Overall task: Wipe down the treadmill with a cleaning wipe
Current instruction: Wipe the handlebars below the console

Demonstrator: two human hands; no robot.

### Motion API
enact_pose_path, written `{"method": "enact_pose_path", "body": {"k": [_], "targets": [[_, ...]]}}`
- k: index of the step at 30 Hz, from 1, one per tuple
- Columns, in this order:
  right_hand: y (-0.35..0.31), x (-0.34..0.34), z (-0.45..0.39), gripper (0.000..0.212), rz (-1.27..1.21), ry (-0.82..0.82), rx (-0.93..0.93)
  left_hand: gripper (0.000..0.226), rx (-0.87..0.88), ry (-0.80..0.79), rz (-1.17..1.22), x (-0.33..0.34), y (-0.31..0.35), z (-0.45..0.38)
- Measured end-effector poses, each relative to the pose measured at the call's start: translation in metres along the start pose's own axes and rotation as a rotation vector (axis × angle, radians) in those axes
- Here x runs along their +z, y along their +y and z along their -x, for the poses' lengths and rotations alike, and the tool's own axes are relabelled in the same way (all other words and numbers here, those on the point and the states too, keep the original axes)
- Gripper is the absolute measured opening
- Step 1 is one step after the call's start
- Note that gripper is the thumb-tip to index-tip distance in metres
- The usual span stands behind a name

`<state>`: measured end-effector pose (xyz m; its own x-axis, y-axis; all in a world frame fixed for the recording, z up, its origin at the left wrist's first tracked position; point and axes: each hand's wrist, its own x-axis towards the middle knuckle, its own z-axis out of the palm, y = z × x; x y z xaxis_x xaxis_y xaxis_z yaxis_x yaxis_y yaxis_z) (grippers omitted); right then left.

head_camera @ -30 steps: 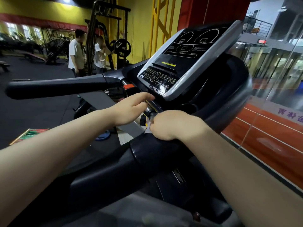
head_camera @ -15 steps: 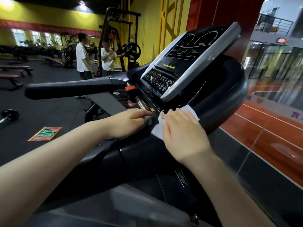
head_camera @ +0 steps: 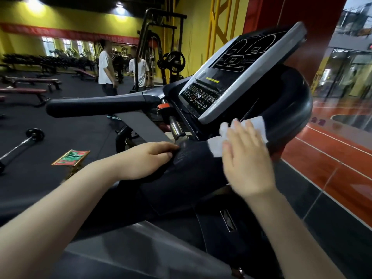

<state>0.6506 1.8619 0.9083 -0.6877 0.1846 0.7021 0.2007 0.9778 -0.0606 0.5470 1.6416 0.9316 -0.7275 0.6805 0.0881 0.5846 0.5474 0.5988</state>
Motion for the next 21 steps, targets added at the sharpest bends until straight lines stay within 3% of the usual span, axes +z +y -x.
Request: {"method": "enact_pose_path", "body": {"k": [3,5,7,12,14,18,21], "targets": [[-0.06,0.013,0.03,0.053,-0.015,-0.086,-0.277,0.035,0.005,0.001,-0.054,-0.009,-0.004,0.011],[-0.065,0.011,0.031,0.051,-0.058,-0.112,-0.363,0.035,-0.021,-0.004,-0.077,-0.017,-0.015,0.021],[-0.044,0.009,0.017,0.049,-0.064,-0.064,-0.298,0.036,-0.052,-0.009,-0.098,-0.024,-0.028,0.032],[-0.004,-0.002,-0.017,0.048,0.048,0.0,0.066,0.034,0.012,-0.062,-0.096,-0.028,-0.042,0.043],[-0.036,0.006,-0.007,0.044,0.087,0.011,-0.008,0.036,0.064,-0.076,-0.094,-0.024,-0.037,0.039],[-0.06,0.017,0.027,0.04,-0.1,-0.016,-0.344,0.049,0.208,-0.085,-0.186,-0.014,-0.018,0.021],[-0.002,0.01,0.007,0.045,-0.091,0.028,-0.195,0.05,0.287,-0.08,-0.267,-0.008,-0.003,0.007]]}}
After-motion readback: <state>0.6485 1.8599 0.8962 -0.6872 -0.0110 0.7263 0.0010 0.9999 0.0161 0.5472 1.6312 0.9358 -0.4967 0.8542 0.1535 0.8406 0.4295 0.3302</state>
